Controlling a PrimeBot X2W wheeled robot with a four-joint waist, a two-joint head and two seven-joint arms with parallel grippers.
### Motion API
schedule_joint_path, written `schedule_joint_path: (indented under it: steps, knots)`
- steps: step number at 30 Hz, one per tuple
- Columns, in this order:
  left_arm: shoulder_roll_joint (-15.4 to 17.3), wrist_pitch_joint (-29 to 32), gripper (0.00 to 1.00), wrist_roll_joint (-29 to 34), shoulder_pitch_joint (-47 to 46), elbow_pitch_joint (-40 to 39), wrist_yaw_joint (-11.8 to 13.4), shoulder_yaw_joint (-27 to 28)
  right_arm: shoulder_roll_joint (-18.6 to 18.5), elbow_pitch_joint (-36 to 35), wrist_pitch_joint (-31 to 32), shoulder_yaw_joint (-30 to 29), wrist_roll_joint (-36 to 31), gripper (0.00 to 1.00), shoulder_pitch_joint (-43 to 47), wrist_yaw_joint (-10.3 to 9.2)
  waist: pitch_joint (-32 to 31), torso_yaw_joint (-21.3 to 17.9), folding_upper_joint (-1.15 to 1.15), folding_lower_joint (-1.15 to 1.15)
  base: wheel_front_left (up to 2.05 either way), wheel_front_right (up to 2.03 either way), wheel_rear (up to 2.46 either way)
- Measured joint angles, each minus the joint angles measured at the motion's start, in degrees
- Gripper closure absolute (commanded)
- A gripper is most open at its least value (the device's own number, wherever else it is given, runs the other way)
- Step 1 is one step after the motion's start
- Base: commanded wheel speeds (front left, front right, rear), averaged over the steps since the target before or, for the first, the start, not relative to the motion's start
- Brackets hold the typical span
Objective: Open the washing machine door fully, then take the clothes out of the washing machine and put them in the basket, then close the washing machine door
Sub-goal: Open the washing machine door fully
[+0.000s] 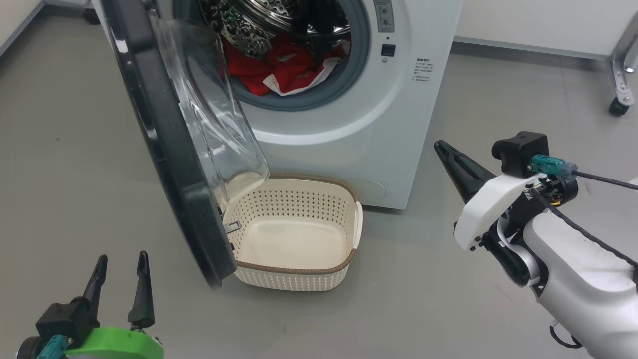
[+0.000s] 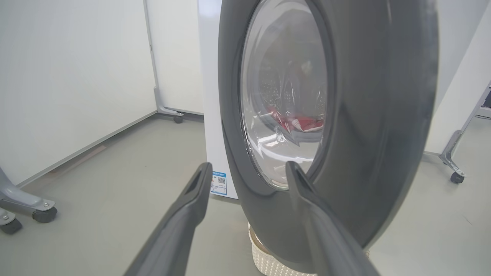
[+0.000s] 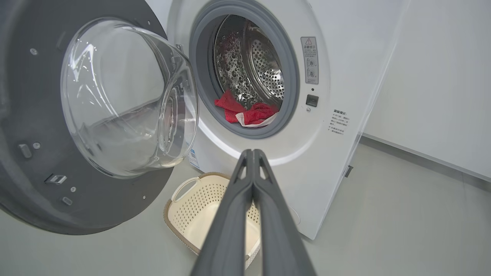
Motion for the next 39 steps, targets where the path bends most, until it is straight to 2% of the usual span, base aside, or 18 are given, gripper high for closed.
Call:
schedule_joint_path:
  steps: [6, 10, 19, 23, 25, 26, 27, 28, 39]
  knots:
    - [0.03, 0.0, 0.0, 0.4, 0.18, -0.75, 0.0, 0.65, -0.82, -0.57, -7.24, -1.51, -1.87, 1.0, 5.27, -4.61, -0.67, -3.06, 0.0, 0.0, 0.0, 0.0, 0.0]
    - [0.08, 0.0, 0.0, 0.41, 0.74, -1.1, 0.0, 0.88, -1.13, -0.7, -11.82, -3.91, -2.18, 1.0, 10.01, -6.62, -0.99, -4.39, 0.0, 0.0, 0.0, 0.0, 0.0]
    - [0.08, 0.0, 0.0, 0.74, 1.09, -1.46, 0.0, 0.92, -1.32, -0.43, -12.09, -10.82, -3.02, 1.0, 18.75, -7.12, -0.84, -5.24, 0.0, 0.0, 0.0, 0.0, 0.0]
    - [0.08, 0.0, 0.0, 0.74, 1.27, -1.51, 0.0, 0.97, -0.32, -1.35, -12.06, -14.66, -4.47, 1.0, 21.37, -7.12, -0.61, -5.4, 0.0, 0.0, 0.0, 0.0, 0.0]
    - [0.08, 0.0, 0.0, 0.74, 1.3, -1.49, 0.0, 1.14, 0.76, -2.1, -12.05, -17.98, -6.46, 0.84, 22.44, -7.11, -0.47, -5.44, 0.0, 0.0, 0.0, 0.0, 0.0]
    - [0.08, 0.0, 0.0, 0.74, 1.32, -1.49, 0.0, 1.22, 1.1, -2.13, -12.05, -19.48, -7.66, 0.55, 22.82, -7.11, -0.39, -5.46, 0.0, 0.0, 0.0, 0.0, 0.0]
    - [0.08, 0.0, 0.0, 0.74, 1.36, -1.49, 0.0, 1.27, 1.35, -2.07, -12.05, -20.97, -8.92, 0.12, 23.38, -7.11, -0.32, -5.47, 0.0, 0.0, 0.0, 0.0, 0.0]
    - [0.08, 0.0, 0.0, 0.74, 1.41, -1.49, 0.0, 1.29, 1.43, -2.05, -12.05, -22.07, -10.24, 0.0, 24.06, -7.11, -0.27, -5.47, 0.0, 0.0, 0.0, 0.0, 0.0]
    - [0.08, 0.0, 0.0, 0.91, 1.86, -1.42, 0.0, 1.15, 6.39, -4.79, -12.01, -29.0, -19.36, 0.0, 30.84, -7.11, 0.0, -5.18, 0.0, 0.0, 0.0, 0.0, 0.0]
